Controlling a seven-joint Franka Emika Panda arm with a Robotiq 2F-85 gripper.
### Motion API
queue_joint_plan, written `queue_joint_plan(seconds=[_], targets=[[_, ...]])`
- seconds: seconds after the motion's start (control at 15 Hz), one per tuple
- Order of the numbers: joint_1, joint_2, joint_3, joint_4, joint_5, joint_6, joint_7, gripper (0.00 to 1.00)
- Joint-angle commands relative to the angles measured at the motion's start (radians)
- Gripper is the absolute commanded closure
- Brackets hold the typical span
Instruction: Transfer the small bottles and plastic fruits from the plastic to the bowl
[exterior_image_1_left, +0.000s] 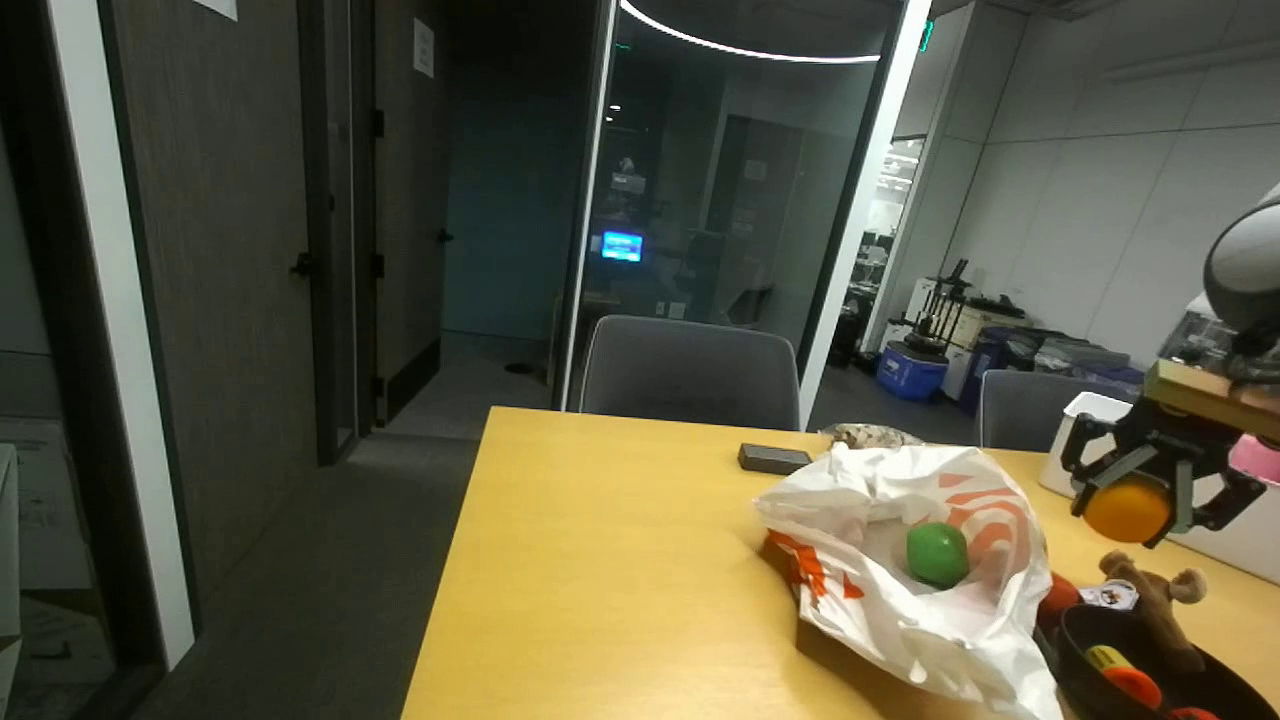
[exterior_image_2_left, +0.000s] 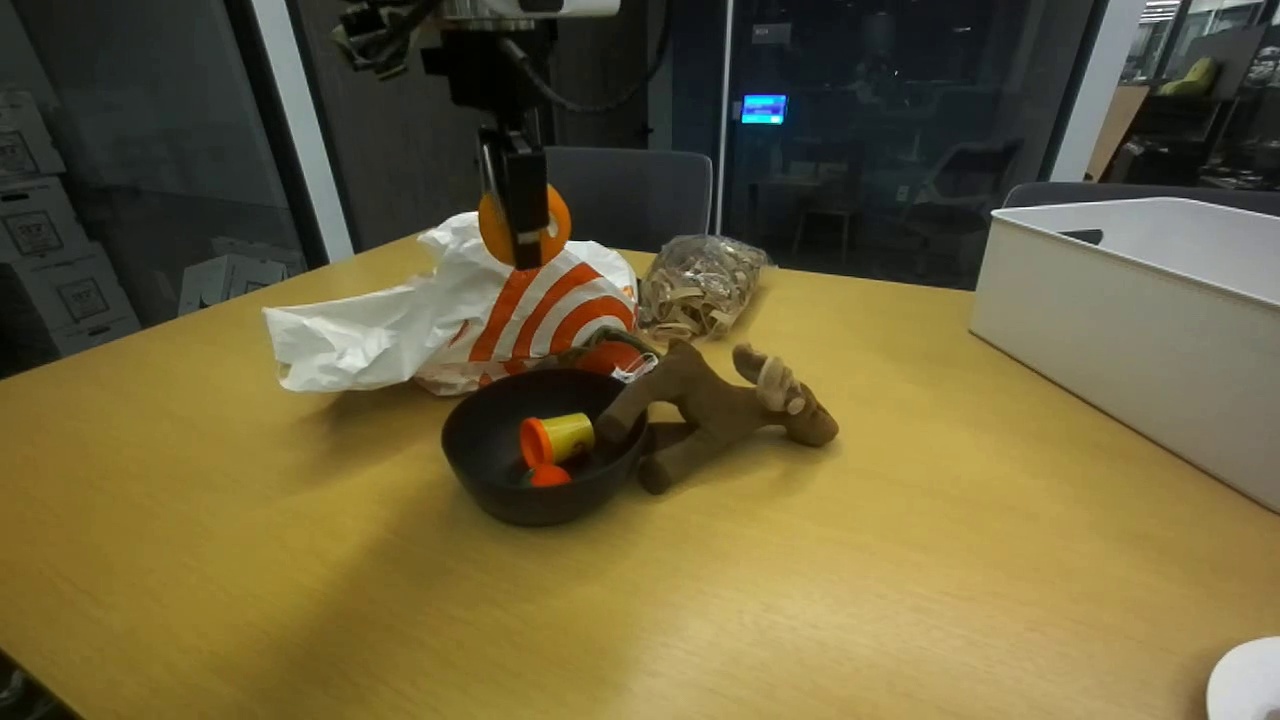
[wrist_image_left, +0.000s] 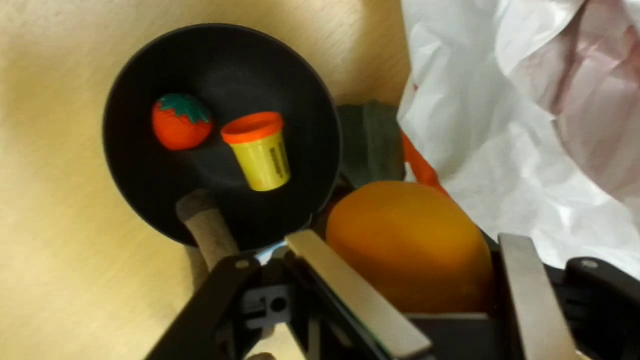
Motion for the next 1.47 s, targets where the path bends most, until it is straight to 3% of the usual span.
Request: queue_joint_plan(seconds=[0.0,0.27,0.33,0.4,0.53,1.13,1.4], targets=[[-0.011,0.051,0.023,-0.015,-0.166,0.004,0.238,0.63],[0.009,0.162,0.002,0.014,-0.274,-0.063,0.448,0.63],[0.016,0.180,-0.005,0.021,-0.268,-0.079,0.469,0.33],[0.021,0.195,-0.011,0.025,-0.266,-0.089,0.493,0.12],[0.026,0.204,-0.023,0.034,-0.252,-0.116,0.516,0.01],[0.067,0.031,0.002,0.035,-0.179,-0.067,0.474,0.00],[0.109,-0.024,0.038,0.029,-0.157,0.023,0.409,0.00]])
